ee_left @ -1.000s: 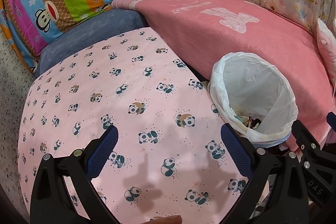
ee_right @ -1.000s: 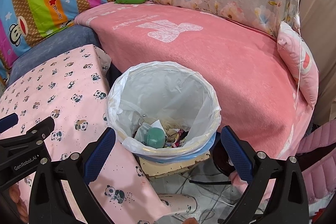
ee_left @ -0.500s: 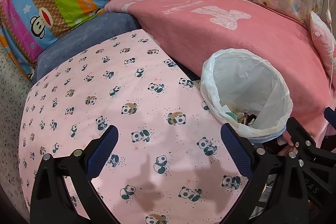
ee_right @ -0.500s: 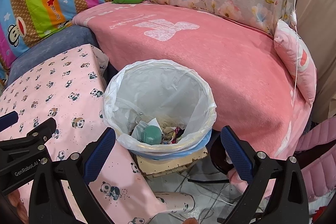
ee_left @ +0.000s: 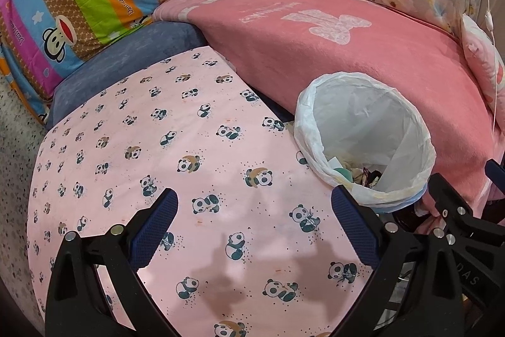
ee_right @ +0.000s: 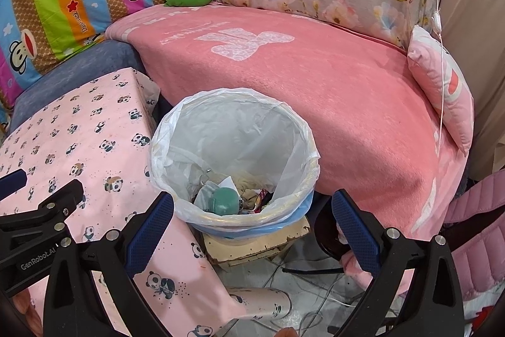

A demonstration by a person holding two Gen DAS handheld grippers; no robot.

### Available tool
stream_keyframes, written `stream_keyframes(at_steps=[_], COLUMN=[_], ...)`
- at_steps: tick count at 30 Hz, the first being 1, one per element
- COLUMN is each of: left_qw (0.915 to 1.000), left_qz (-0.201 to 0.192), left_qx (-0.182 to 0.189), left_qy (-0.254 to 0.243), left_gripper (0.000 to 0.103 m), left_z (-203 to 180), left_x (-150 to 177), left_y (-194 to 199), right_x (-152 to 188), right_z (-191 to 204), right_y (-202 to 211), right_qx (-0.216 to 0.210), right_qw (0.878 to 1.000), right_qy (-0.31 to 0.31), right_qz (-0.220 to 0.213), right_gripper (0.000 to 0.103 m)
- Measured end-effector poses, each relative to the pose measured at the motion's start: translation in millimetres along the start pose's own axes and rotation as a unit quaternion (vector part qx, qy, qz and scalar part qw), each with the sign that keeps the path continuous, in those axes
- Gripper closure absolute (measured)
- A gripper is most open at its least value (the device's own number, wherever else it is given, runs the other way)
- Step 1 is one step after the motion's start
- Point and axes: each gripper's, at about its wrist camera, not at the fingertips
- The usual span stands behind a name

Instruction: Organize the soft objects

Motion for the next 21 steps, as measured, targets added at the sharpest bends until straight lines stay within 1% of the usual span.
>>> stream_keyframes(at_steps=[21], left_qw=[0.9999], left_qz=[-0.004], left_qx=[0.002], left_qy=[-0.012], left_gripper=[0.01], left_z=[-6.3], left_x=[1.7], left_y=[1.9], right_x=[6.2], right_z=[-5.9], right_y=[0.0], right_qx=[0.005], right_qw=[1.0], right_qy=[-0.006], right_qz=[0.0], right_gripper=[0.007])
Point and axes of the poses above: each gripper's, at about its wrist camera, not at the fingertips, and y roughly against the way its jaws point, z to its left, x to its underside, and after that the axes turned 2 degrees about x, right-handed
